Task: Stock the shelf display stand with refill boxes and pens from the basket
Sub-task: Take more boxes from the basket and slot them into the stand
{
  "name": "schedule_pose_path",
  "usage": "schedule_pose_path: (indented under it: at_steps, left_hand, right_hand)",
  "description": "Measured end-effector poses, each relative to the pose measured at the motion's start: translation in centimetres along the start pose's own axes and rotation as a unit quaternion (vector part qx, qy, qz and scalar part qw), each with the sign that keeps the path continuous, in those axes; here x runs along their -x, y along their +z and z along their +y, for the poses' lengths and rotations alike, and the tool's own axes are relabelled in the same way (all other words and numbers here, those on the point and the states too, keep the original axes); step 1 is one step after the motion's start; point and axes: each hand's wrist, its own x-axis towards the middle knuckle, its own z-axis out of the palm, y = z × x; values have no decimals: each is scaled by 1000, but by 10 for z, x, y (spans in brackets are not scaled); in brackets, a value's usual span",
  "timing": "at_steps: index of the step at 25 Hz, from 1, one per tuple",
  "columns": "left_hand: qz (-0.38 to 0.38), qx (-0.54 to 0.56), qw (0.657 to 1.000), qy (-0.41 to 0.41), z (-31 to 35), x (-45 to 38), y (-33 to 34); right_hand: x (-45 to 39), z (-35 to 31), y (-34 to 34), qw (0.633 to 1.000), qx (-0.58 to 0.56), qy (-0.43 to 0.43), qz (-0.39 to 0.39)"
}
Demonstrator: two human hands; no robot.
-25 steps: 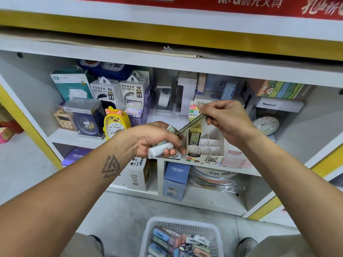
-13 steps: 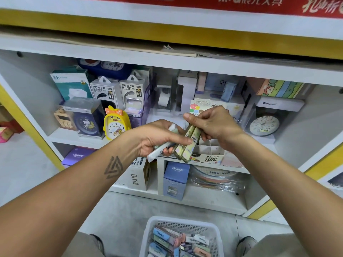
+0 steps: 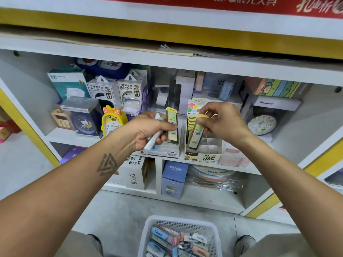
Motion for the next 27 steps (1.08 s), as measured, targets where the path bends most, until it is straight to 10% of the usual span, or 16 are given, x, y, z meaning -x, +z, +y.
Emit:
schedule_pose_path:
  at_steps: [6, 11, 19, 27]
  left_hand:
    - [-22, -15, 1000, -2, -1, 1, 2]
    - [-72, -33, 997, -9, 0, 6, 5]
    - [-139, -45, 989, -30, -1, 9, 14]
    - [-82, 119, 979, -146, 3, 3, 1]
  right_hand:
    - [9, 10, 10, 988, 107, -23, -105]
    - [8, 3, 10, 971, 217, -103, -19]
    - [9, -19, 18, 975, -208, 57, -53]
    - [10, 1, 3, 992, 91, -84, -13]
